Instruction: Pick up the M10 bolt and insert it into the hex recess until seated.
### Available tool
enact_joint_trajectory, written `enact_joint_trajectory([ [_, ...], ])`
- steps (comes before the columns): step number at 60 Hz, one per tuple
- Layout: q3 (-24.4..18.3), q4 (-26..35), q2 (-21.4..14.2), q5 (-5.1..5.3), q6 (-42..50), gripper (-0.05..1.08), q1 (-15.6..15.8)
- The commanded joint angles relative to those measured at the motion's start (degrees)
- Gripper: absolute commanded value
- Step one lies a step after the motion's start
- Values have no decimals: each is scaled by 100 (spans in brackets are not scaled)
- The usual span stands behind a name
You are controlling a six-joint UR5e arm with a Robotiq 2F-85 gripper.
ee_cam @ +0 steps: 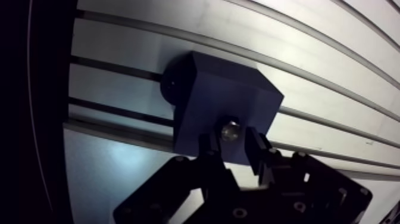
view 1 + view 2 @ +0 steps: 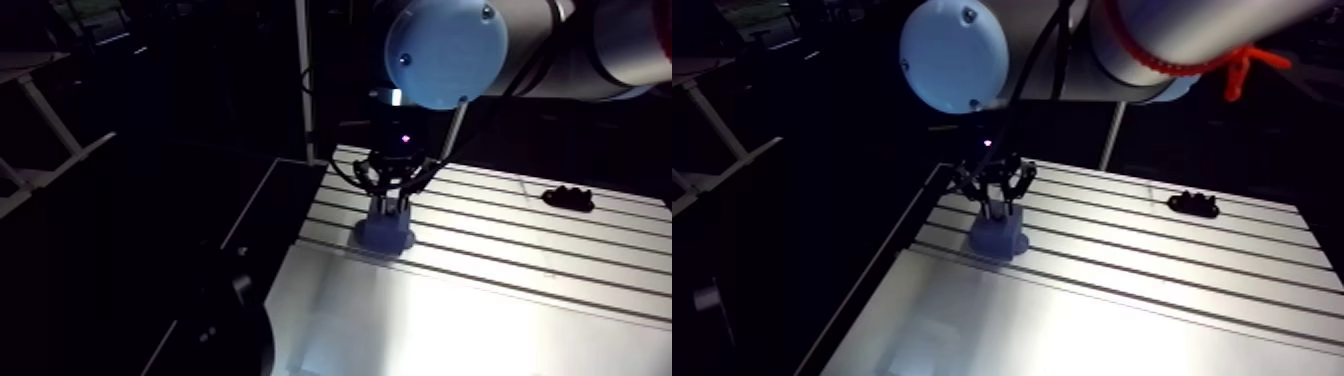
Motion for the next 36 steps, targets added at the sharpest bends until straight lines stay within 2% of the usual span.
enact_joint_trajectory([
  [1, 2, 0, 25, 0, -29, 63, -1],
  [36, 2, 0, 34, 17, -57, 67, 6],
])
